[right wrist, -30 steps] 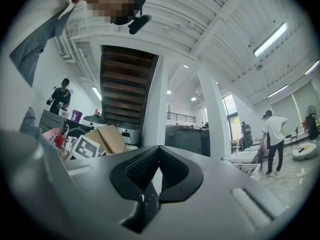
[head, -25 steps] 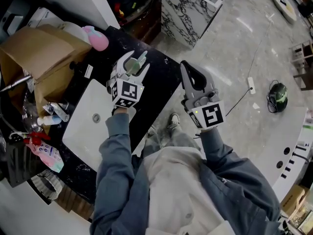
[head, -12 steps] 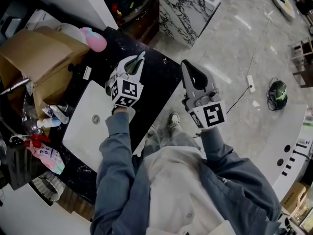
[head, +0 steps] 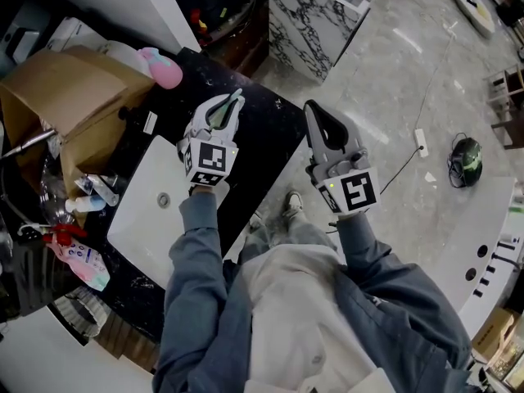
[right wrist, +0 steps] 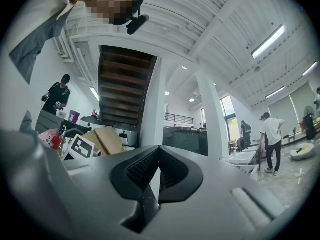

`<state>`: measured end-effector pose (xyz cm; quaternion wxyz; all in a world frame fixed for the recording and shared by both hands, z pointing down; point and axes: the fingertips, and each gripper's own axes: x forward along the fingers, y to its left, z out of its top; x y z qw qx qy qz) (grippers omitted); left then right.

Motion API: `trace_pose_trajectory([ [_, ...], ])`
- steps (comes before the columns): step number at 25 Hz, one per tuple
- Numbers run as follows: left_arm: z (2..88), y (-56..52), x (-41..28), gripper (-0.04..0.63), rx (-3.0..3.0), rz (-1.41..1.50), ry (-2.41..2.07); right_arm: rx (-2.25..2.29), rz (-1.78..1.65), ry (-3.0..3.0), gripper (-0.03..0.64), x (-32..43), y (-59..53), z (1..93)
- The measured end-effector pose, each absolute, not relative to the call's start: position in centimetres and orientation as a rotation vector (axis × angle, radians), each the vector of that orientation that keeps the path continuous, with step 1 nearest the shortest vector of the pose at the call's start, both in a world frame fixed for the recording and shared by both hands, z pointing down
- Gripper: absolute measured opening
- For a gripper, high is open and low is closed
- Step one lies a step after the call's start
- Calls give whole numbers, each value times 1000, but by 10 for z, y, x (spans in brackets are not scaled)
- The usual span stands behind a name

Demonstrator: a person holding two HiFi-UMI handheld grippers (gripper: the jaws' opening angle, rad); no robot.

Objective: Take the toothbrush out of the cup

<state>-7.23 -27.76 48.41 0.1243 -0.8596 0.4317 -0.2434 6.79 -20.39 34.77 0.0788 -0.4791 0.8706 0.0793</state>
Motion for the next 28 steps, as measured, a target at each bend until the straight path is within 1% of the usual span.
trace_pose_trajectory([
  [7, 403, -257, -74, 107, -2502, -390, 1314, -1386, 276, 2609, 5, 57, -202, 332],
  [13, 341, -227, -113, 107, -2479, -61, 1540, -1349, 295, 2615, 5, 43, -203, 324],
  [18, 326, -197, -166, 106, -2369, 150, 1757, -1335, 286, 2623, 5, 36, -205, 327],
  [28, 326, -147, -210, 104, -2255, 429, 1936, -1362, 256, 2608, 5, 38, -208, 331],
])
